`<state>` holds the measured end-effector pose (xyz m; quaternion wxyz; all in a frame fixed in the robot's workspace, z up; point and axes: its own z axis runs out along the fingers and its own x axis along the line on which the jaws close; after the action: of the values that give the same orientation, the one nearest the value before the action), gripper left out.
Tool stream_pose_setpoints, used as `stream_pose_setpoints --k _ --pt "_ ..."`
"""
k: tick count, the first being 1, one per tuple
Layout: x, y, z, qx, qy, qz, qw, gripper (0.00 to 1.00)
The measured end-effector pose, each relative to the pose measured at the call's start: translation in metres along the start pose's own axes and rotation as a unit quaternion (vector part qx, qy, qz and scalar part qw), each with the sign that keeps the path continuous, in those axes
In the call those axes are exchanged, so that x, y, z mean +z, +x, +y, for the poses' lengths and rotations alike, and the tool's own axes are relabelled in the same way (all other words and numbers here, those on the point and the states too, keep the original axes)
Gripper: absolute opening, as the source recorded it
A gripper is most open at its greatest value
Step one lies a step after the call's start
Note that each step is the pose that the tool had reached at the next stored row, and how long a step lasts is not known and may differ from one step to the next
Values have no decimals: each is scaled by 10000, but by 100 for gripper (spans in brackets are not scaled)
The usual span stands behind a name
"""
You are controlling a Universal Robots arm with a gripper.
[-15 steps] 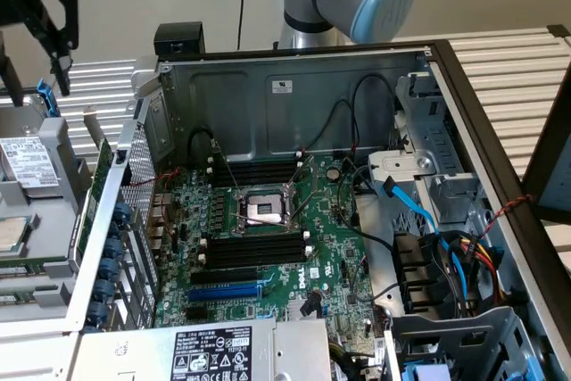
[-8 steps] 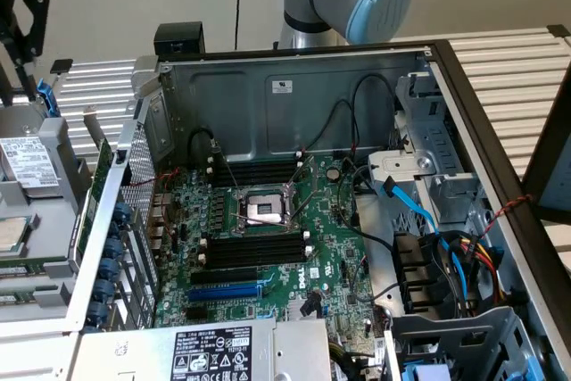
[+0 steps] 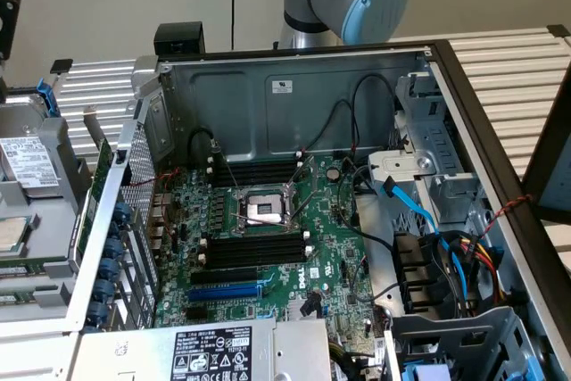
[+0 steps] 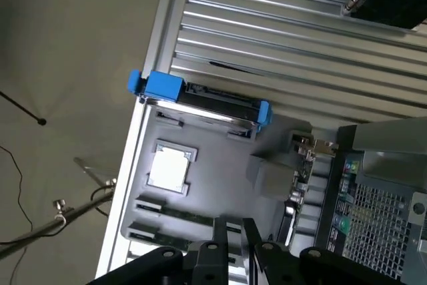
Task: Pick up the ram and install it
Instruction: 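Reach for the ram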
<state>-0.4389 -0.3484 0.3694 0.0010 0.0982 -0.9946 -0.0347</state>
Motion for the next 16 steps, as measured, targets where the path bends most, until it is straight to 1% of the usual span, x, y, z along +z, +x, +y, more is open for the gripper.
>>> stream_pose_setpoints --k 1,2,4,6,8,10,12,15,16 --pt "9 25 6 -19 -6 1 10000 23" --pt "15 27 6 -84 -8 3 10000 23" --pt "18 28 6 -265 -9 17 9996 23" --pt "18 28 6 -447 -10 30 9990 23" --pt "18 28 6 -629 -11 42 9980 23" --pt "18 28 6 -807 -12 55 9967 23" --pt "18 28 6 -986 -13 67 9951 23" --pt "18 28 6 -1256 -14 87 9920 23" --pt "18 28 6 -1354 -14 93 9907 23"
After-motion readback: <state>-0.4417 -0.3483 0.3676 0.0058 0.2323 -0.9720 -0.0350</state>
